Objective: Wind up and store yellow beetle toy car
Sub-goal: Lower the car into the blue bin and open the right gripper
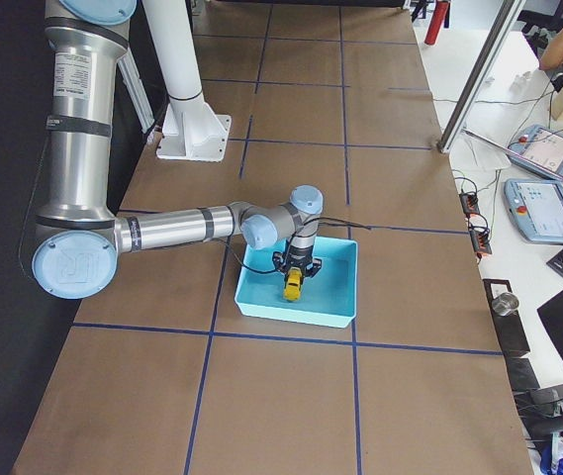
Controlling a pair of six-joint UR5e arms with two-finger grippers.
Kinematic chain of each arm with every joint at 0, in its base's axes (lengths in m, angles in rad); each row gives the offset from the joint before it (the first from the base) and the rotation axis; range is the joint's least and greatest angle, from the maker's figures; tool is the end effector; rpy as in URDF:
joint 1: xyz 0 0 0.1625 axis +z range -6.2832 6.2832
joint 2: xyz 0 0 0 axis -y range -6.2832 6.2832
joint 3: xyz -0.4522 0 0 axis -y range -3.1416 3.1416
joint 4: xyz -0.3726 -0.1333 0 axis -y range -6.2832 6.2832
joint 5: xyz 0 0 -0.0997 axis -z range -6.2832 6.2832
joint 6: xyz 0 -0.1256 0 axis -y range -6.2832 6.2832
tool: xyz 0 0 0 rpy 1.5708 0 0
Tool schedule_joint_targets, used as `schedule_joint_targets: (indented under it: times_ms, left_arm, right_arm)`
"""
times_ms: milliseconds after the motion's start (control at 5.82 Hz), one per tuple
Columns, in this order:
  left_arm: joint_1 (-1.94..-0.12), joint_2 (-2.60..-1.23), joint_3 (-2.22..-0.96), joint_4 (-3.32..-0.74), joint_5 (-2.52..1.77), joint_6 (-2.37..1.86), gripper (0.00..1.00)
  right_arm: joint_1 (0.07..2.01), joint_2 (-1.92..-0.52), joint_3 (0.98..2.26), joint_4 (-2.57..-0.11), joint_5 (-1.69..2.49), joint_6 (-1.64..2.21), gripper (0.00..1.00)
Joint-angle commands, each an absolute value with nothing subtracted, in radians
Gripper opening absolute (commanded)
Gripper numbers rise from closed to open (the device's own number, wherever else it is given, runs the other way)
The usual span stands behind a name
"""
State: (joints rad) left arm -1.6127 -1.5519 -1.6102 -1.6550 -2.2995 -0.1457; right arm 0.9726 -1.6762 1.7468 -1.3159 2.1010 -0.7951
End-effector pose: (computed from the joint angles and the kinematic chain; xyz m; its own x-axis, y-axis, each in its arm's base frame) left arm -0.0694 -0.4704 0.6897 0.7343 -0.1064 -0.6704 0.1499 0.9887 0.0073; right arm -0.1976 -0.4138 0.6567 0.0545 -0.9927 0.1072 0.8176 0.1060 0.5660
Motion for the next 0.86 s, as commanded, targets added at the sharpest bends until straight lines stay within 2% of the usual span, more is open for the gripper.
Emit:
schedule_joint_targets:
  times_ms: [0,172,344,516,688]
  left_arm:
    - [-1.612,-1.552,-1.609,-1.655,-2.299,-0.146,1.00]
    - [-1.612,-1.552,-1.611,-1.655,-2.299,-0.146,1.00]
    - [-1.612,-1.552,-1.609,-1.655,-2.299,-0.146,1.00]
    - [-1.612,-1.552,-1.609,-1.655,-2.299,-0.146,1.00]
    - [-1.612,-1.552,-1.609,-1.655,-2.299,-0.146,1.00]
  right_arm:
    - [0.973,-1.675,1.746,-1.315,2.100,-0.796,0.27]
    - [0.973,-1.675,1.746,-1.315,2.100,-0.796,0.39]
    - [0.973,-1.675,1.744,-1.316,2.100,-0.792,0.54]
    - [0.973,-1.675,1.740,-1.315,2.103,-0.801,1.00]
    - [0.973,-1.675,1.750,-1.315,2.105,-0.796,1.00]
